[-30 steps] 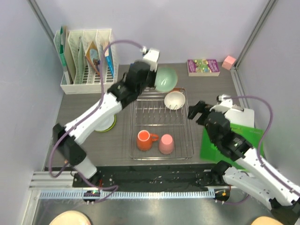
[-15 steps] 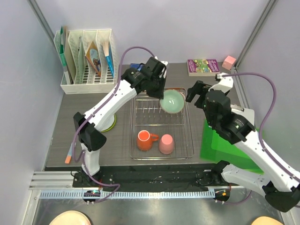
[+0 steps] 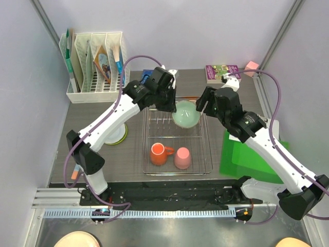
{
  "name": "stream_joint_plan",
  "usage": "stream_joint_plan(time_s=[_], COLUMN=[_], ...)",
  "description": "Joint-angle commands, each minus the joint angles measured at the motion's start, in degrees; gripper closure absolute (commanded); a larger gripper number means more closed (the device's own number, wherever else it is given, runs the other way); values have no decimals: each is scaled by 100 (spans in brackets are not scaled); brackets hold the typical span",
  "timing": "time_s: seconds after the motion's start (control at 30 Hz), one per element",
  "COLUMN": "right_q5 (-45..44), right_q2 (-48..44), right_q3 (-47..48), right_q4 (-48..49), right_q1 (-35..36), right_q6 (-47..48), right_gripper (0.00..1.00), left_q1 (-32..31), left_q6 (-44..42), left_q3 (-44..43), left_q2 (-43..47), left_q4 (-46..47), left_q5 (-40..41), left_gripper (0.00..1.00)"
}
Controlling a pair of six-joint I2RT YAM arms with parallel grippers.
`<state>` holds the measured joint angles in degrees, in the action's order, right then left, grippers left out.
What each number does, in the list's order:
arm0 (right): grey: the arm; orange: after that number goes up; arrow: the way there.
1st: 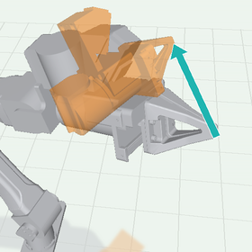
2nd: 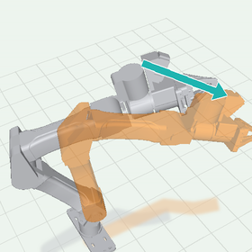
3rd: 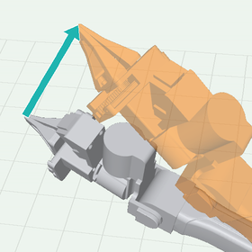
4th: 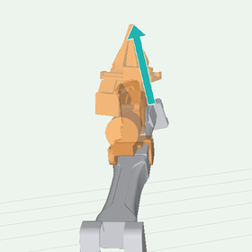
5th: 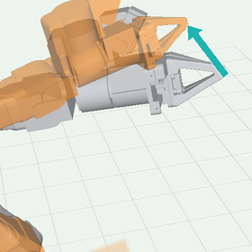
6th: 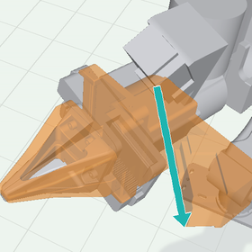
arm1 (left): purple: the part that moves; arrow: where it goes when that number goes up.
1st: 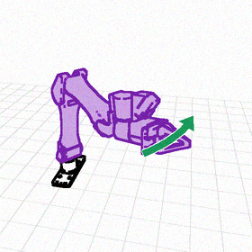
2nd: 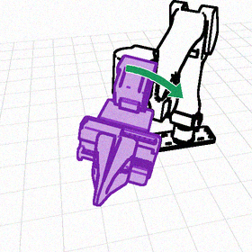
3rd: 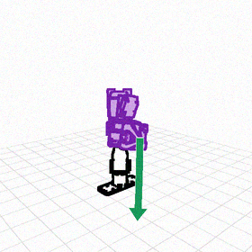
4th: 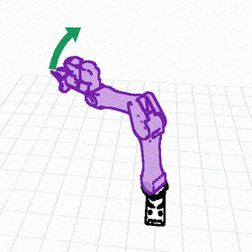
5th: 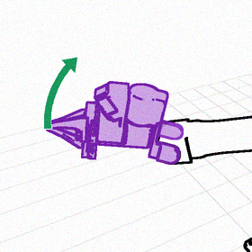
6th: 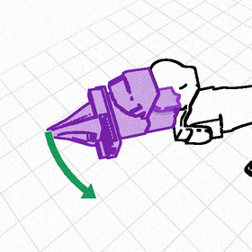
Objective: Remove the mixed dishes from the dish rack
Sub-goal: Pick up the bowl from the dish rack.
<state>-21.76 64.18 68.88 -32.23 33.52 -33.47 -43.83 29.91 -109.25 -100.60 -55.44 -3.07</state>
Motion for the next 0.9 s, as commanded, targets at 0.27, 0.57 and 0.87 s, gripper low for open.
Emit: stream_joint_plan(time_s=[0.27,0.57,0.87], right_q5=[1340,1403,937], right_q2=[15,270,-134], right_q3=[-164,-437,-156], right_q4=[182,252,287], right_q1=[-12,-21,-415], right_q6=[-379,-318,-423], right_gripper=[32,72,99], left_q1=[6,6,42], left_q6=[120,138,-3], left_q3=[9,176,422], left_q2=[365,585,1015], left_q4=[771,903,1123], left_q5=[-220,-194,806], left_gripper=[100,100,48])
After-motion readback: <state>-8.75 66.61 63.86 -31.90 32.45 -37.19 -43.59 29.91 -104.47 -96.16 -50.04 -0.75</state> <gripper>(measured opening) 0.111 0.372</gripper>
